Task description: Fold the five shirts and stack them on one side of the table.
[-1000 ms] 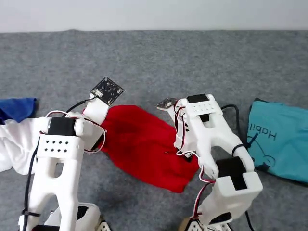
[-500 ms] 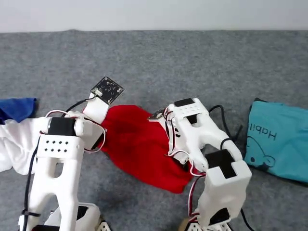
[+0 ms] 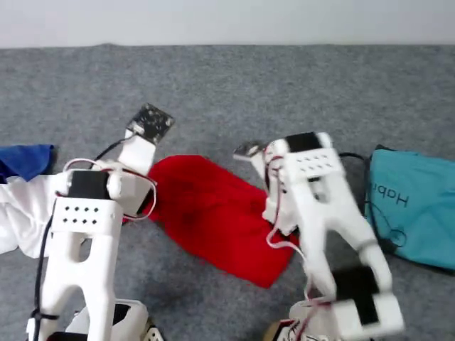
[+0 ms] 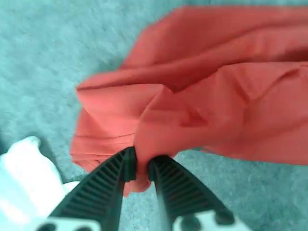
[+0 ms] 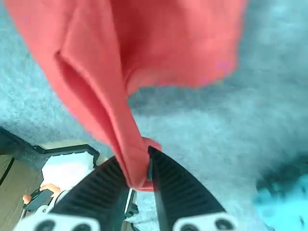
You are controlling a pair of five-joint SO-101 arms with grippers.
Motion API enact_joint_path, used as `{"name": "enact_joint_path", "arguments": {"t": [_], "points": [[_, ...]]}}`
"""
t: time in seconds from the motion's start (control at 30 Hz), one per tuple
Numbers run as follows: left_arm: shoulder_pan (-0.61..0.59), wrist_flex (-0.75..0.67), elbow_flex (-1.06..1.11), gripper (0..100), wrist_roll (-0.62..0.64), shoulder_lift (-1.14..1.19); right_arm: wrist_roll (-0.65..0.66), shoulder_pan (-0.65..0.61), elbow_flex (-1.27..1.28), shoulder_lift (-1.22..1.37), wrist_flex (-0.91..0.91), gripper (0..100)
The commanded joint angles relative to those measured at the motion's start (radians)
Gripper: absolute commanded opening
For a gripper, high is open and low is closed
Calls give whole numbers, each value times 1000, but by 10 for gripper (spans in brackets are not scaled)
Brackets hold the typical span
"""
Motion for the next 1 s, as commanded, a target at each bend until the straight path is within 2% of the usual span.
{"name": "enact_joint_path", "arguments": {"t": [0.0, 0.17, 0.23, 0.33, 0.47, 0.6, 0.97], "points": [[-8, 72, -171, 6, 32, -31, 11, 39, -28, -269, 53, 10], [-8, 149, -464, 6, 28, -28, 17, 61, -147, -484, 44, 9], [-8, 152, -564, 6, 17, -25, 68, 59, -241, -522, 41, 9], [-6, 153, -671, 6, -72, -25, 110, 62, -397, -532, 8, 9], [0, 152, -751, 6, -164, -29, 126, 97, -539, -532, -102, 9], [-8, 155, -811, 6, -293, -31, 210, 130, -621, -532, -239, 9], [-9, 120, -1024, 6, -466, -31, 382, 166, -813, -535, -552, 9]]}}
